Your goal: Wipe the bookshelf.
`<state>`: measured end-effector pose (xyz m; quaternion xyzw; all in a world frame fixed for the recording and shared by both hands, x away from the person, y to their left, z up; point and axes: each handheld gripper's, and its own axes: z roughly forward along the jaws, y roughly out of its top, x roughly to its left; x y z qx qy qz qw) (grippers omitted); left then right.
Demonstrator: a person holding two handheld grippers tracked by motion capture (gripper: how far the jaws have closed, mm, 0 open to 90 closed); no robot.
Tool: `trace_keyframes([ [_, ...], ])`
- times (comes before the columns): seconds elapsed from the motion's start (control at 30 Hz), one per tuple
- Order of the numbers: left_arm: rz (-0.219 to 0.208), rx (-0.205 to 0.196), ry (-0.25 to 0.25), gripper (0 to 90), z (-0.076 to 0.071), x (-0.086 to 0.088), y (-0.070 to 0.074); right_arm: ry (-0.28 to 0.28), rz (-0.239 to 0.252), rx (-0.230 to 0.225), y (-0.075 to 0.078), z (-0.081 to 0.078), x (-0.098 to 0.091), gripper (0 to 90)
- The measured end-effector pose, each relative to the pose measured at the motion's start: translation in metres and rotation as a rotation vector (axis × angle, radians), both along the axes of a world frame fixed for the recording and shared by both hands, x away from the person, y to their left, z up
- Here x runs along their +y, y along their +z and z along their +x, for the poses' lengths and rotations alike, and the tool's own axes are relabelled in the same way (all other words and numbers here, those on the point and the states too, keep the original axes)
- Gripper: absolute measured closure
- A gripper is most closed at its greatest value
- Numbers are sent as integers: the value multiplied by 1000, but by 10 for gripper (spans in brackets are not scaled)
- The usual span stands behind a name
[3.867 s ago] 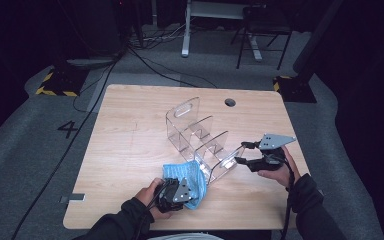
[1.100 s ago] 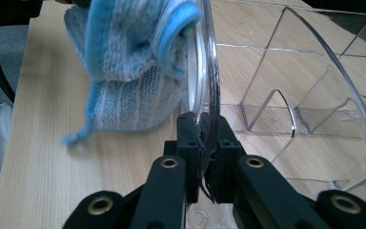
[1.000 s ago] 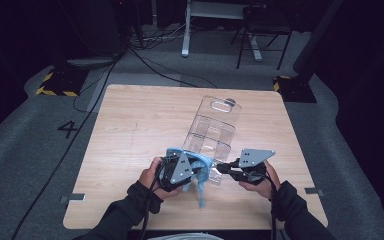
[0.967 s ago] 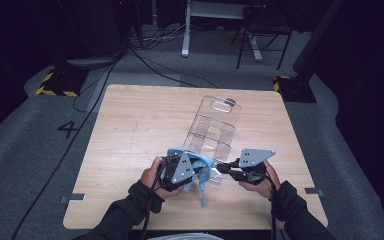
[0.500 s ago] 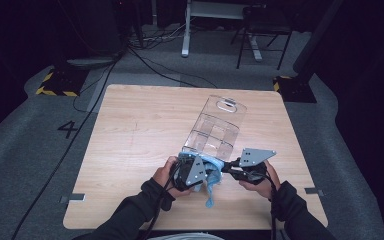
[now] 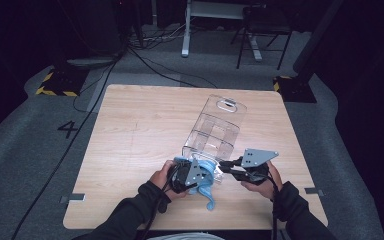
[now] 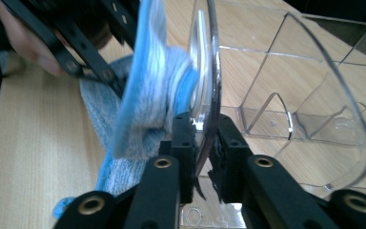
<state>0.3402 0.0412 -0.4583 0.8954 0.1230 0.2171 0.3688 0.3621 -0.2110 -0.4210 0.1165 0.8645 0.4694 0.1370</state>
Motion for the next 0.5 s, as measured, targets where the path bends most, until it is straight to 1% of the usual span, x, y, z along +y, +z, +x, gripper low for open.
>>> trace_keyframes([
  [0.17, 46, 22, 24, 753, 7, 3, -10, -27, 47, -7, 8, -1, -10, 815],
  [0.2, 50, 31, 30, 752, 9, 5, -12, -27, 47, -10, 8, -1, -10, 827],
  [0.27, 46, 48, 31, 751, 12, 7, -14, -32, 41, -17, 8, -2, -7, 853],
  [0.3, 41, 51, 31, 751, 13, 8, -14, -37, 37, -22, 8, -2, -6, 857],
  [0.33, 41, 51, 31, 750, 13, 8, -14, -37, 37, -22, 8, -2, -6, 857],
  [0.37, 51, 51, 39, 750, 14, 10, -14, -37, 35, -19, 8, -2, -5, 863],
  [0.43, 51, 51, 41, 750, 15, 13, -13, -41, 35, -16, 8, -2, -5, 865],
  [0.5, 69, 43, 68, 746, 18, 21, -9, -41, 35, -14, 8, -2, -5, 867],
])
